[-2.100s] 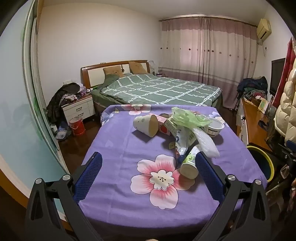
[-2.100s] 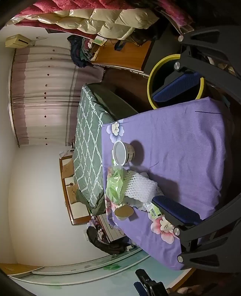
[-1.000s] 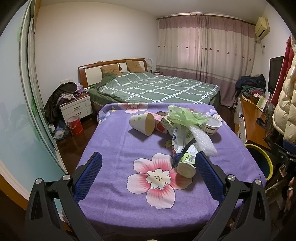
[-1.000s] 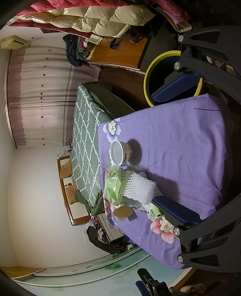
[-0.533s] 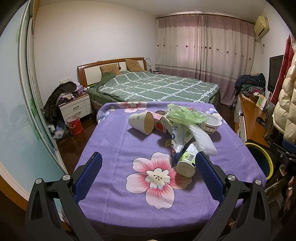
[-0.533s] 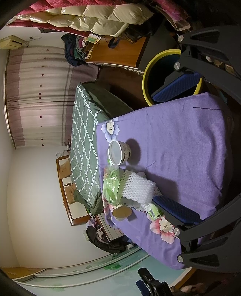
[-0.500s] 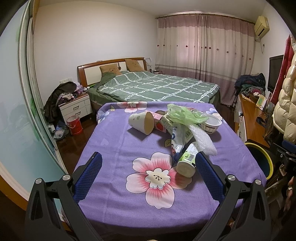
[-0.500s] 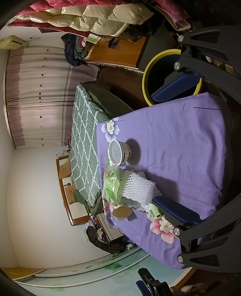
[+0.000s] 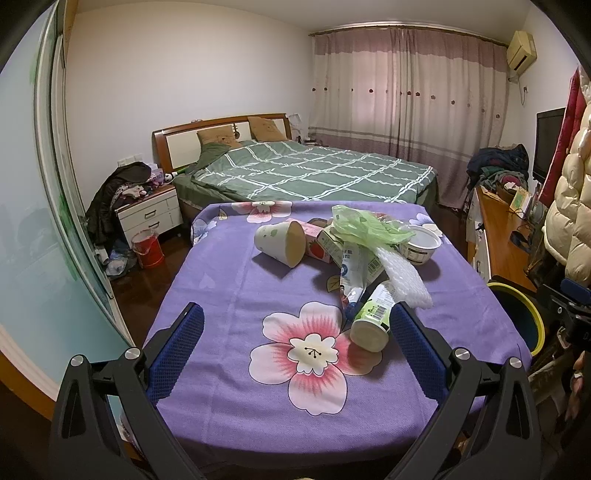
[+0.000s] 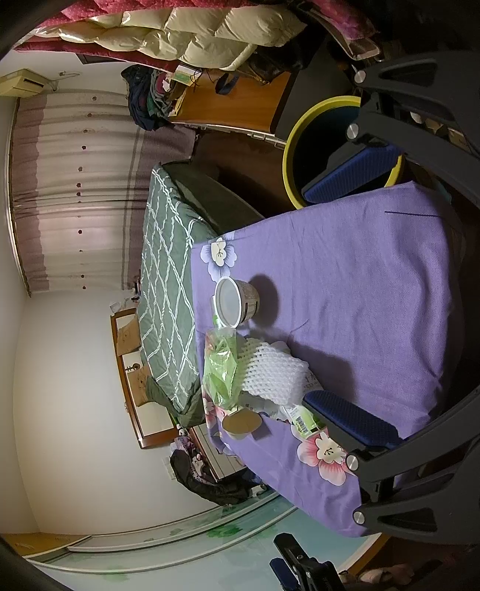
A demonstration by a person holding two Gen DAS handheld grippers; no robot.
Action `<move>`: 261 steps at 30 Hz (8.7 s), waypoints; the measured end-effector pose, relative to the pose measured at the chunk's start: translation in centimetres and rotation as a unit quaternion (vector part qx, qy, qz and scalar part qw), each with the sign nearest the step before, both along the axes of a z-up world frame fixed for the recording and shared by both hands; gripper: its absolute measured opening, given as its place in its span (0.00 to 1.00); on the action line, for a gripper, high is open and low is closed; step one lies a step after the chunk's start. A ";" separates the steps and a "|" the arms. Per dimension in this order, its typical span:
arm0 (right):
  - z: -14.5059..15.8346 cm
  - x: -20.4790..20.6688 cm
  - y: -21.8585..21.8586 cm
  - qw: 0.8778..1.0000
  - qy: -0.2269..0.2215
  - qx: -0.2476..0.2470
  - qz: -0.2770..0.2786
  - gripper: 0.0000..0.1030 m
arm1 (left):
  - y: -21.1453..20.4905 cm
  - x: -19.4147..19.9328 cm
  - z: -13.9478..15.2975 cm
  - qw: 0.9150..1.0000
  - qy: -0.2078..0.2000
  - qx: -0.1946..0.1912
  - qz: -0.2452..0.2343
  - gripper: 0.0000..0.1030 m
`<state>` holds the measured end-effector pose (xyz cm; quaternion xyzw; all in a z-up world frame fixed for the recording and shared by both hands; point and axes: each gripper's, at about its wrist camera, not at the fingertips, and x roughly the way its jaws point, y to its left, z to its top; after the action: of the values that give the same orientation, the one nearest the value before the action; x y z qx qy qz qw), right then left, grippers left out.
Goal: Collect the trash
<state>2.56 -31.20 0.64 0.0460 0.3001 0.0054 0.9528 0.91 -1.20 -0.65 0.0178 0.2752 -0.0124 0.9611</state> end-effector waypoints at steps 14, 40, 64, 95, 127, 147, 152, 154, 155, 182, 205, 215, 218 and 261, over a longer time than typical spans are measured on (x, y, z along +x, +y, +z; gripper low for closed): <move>-0.1 0.0 0.0 1.000 0.001 0.000 0.001 0.94 | -0.1 0.0 -0.7 1.000 0.003 0.003 0.002 0.96; -0.4 0.1 0.4 1.000 0.003 0.001 0.003 0.94 | 0.0 0.6 -0.5 1.000 0.005 0.005 0.000 0.96; -2.3 12.0 2.4 0.998 0.055 0.009 0.023 0.94 | 1.1 11.4 -3.3 0.999 0.045 0.018 0.021 0.96; -5.7 27.2 4.8 0.989 0.125 0.036 0.062 0.09 | 1.5 23.2 -6.7 0.997 0.082 0.006 0.008 0.96; -7.4 5.6 -19.9 0.970 0.115 0.059 -0.206 0.07 | -12.4 14.8 -6.3 0.987 0.090 0.037 -0.130 0.96; -14.1 6.2 -21.3 0.954 0.175 0.027 -0.240 0.29 | -10.0 13.7 -10.7 0.979 0.133 0.074 -0.140 0.96; -13.4 6.2 -21.3 0.956 0.166 0.029 -0.241 0.31 | -9.4 14.2 -11.7 0.978 0.139 0.074 -0.137 0.96; -13.3 6.2 -21.3 0.956 0.164 0.032 -0.240 0.33 | -9.2 14.3 -12.0 0.977 0.141 0.073 -0.139 0.96; -13.3 6.2 -21.3 0.957 0.163 0.033 -0.238 0.33 | -9.2 14.3 -12.1 0.977 0.142 0.072 -0.141 0.96; -12.7 6.5 -20.1 0.964 0.151 0.056 -0.211 0.33 | -8.7 10.7 -5.9 0.977 0.077 0.025 -0.200 0.52; -11.3 3.9 -22.4 0.963 0.118 0.086 -0.226 0.33 | -16.7 10.0 1.4 0.960 0.008 0.026 -0.278 0.50; -11.1 2.0 -24.2 0.959 0.113 0.091 -0.244 0.33 | -27.3 11.1 1.3 0.924 0.022 -0.006 -0.381 0.50; -11.1 1.6 -24.8 0.958 0.114 0.092 -0.247 0.33 | -30.6 11.3 0.6 0.914 0.026 -0.011 -0.405 0.50; -7.7 10.5 -7.1 0.991 0.110 0.074 -0.012 0.44 | -9.2 15.5 -5.1 0.993 0.080 -0.017 -0.087 0.80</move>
<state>13.02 -38.29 -7.10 0.1207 0.4015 0.0113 0.9078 16.40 -10.43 -5.75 0.0246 0.3481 -0.1022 0.9315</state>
